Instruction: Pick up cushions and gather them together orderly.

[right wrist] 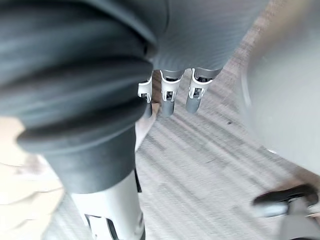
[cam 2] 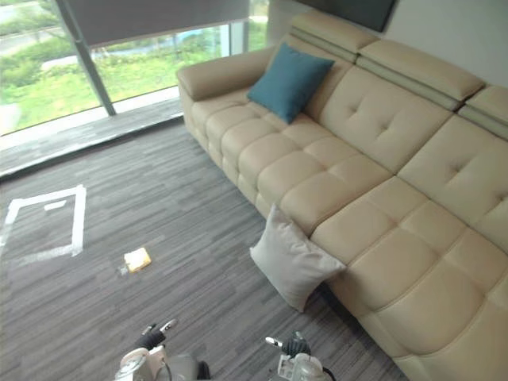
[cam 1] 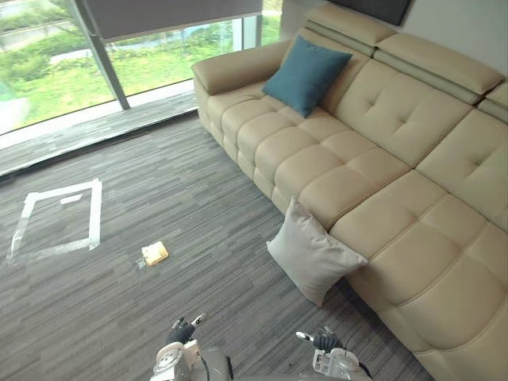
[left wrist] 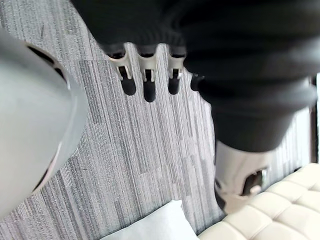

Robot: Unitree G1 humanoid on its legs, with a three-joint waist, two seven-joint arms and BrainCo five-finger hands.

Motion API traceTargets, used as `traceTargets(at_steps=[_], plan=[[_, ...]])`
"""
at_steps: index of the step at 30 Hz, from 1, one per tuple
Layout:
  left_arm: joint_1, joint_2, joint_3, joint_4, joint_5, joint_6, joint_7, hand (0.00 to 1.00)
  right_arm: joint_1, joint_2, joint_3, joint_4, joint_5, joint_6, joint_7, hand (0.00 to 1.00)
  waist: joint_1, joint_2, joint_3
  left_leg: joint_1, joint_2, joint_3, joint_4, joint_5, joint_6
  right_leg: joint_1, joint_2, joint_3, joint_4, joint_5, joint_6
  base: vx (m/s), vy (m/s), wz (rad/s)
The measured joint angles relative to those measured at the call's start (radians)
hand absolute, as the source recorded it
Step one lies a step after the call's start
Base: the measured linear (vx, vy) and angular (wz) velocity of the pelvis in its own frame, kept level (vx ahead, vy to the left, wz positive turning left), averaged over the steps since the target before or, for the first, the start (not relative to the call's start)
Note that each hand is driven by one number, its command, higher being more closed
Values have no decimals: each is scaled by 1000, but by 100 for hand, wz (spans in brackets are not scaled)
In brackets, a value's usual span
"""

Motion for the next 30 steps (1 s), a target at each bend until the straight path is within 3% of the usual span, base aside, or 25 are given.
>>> traceTargets(at_steps=[2,4,6,7,9,12,13,14,15,16,18,20,23,24,25,30], plan=[[8,4,-24,1,0,4,7,0,-6,-1,-3,-1,-1,-4,0,0,3,2,2,102,0,58,-97,0,-1,-53,-17,-135,-33,-29,-40,270,87,-59],[10,4,-35,3,2,7,7,0,-16,-1,-14,-1,-2,-15,1,0,-3,4,2,165,0,125,-166,-1,-11,-100,-21,-297,-209,-17,-69,292,23,-55],[12,5,-42,7,3,7,6,0,-23,-2,-25,0,-1,-18,2,0,-5,4,4,195,-7,148,-188,-7,-31,-111,7,-356,-377,50,-101,359,-66,-44],[15,14,-41,7,6,7,6,0,-17,-3,-27,3,-1,-19,2,0,-6,-16,3,216,-33,144,-189,-7,-32,-103,21,-349,-472,129,-181,488,-125,-54],[13,-16,-40,18,23,10,5,0,-24,-35,-37,0,-1,-17,3,0,-8,33,8,238,-2,131,-152,-6,-51,-90,46,-346,-438,89,-204,411,-134,-55],[9,-30,-40,11,46,9,4,0,-25,-39,-88,-2,-1,-10,1,0,-24,58,7,159,63,67,114,5,-70,-42,84,-341,-440,10,-203,341,-167,-21],[5,-32,-40,-5,47,10,3,0,-22,-41,-86,-2,0,-9,1,0,-30,58,8,98,104,15,289,50,-123,-8,101,-336,-447,-12,-206,324,-167,-10],[13,-33,-40,-12,47,8,3,0,-21,-41,-84,-2,1,-8,0,0,-29,54,13,62,125,-13,383,63,-137,11,113,-328,-457,-21,-205,286,-106,-41],[15,-38,-40,-28,45,7,2,0,-22,-42,-84,6,2,-6,-1,0,-23,65,13,-5,155,-50,524,47,-145,54,140,-312,-483,-28,-213,267,-27,-60],[17,-42,-40,-39,41,5,2,0,-21,-40,-84,8,2,-5,-1,0,-22,61,15,-42,155,-58,545,31,-148,75,150,-293,-500,-29,-215,270,-8,-72],[16,-50,-41,-60,37,2,1,0,-21,-39,-83,7,4,-2,-2,0,-24,49,22,-118,140,-57,484,-11,-100,120,153,-245,-540,-27,-209,267,18,-71],[18,-53,-41,-71,19,-8,2,0,-19,-38,-81,9,4,-1,-3,0,-14,45,23,-158,116,-85,335,-33,-86,126,154,-184,-545,-31,-194,275,115,-98],[18,-53,-40,-68,10,-15,4,0,-19,-43,-53,8,7,-4,-11,0,-13,45,24,-185,61,-226,126,-13,-65,132,154,-73,-528,-51,-152,210,265,-106],[17,-55,-39,-66,10,-17,4,0,-13,-50,-27,10,7,-5,-12,0,-12,45,23,-189,38,-285,89,26,-75,128,157,-24,-508,-66,-126,133,259,-111],[17,-53,-38,-60,10,-19,4,0,-10,-54,-7,16,7,-6,-13,0,-3,39,15,-178,22,-289,93,29,-93,117,159,21,-496,-76,-104,181,316,-116],[4,-17,-31,-11,12,-16,5,0,-3,-47,14,49,2,-4,-13,0,-2,-4,-28,-160,-6,-138,70,10,-65,101,132,152,-581,-21,-41,188,299,-77]])
